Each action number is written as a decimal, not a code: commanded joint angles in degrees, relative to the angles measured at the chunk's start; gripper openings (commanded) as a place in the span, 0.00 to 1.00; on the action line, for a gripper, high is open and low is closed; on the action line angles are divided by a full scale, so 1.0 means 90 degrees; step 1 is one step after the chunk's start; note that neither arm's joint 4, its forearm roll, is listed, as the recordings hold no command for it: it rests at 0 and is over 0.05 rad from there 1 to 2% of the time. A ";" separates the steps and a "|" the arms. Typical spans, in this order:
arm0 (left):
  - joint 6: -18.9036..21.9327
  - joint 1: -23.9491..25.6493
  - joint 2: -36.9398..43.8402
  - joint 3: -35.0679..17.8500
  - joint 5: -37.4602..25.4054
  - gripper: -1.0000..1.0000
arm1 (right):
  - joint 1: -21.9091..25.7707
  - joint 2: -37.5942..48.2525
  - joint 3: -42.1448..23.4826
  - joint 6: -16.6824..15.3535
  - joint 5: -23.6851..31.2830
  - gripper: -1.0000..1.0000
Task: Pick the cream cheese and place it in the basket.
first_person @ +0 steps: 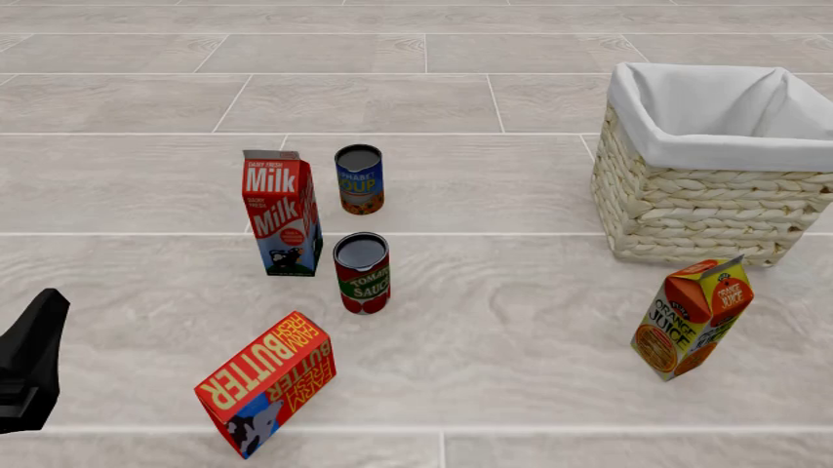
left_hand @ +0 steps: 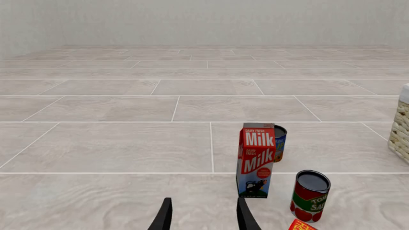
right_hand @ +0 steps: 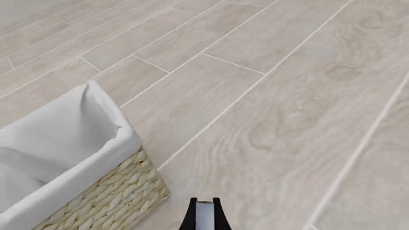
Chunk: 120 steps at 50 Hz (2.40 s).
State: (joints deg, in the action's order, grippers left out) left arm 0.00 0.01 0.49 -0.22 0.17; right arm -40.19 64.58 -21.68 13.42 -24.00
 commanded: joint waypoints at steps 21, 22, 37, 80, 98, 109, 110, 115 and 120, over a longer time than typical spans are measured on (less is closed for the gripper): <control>0.0000 0.0000 -0.0001 0.0000 0.0000 1.00 | 0.1865 -0.0328 -0.2267 -0.1108 0.0767 0.00; 0.0000 -0.0001 -0.0001 0.0000 0.0000 1.00 | 0.1919 -0.0263 -0.2339 -0.1169 0.0754 0.00; 0.0001 -0.0001 0.0000 0.0000 0.0000 1.00 | 0.2786 0.1160 -0.3534 -0.1439 0.0598 0.00; 0.0000 0.0000 0.0000 0.0000 0.0000 1.00 | 0.3525 0.4159 -0.5759 -0.1329 0.0498 0.00; 0.0002 0.0001 -0.0001 0.0000 0.0000 1.00 | 0.3361 0.4691 -0.6109 -0.1331 0.0573 0.00; 0.0001 0.0000 -0.0001 0.0000 0.0000 1.00 | 0.3287 0.4805 -0.6152 -0.1320 0.0591 0.00; 0.0001 0.0000 -0.0001 0.0000 0.0000 1.00 | 0.3287 0.4805 -0.6152 -0.1320 0.0592 0.00; 0.0000 -0.0001 0.0001 0.0000 0.0000 1.00 | 0.3255 0.4844 -0.6173 -0.1181 0.0589 0.00; 0.0000 0.0001 0.0001 0.0000 0.0000 1.00 | 0.3222 0.4785 -0.6126 -0.1121 0.0552 1.00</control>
State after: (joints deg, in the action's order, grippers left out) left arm 0.00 0.01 0.49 -0.22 0.17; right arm -10.66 107.74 -76.54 1.85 -18.78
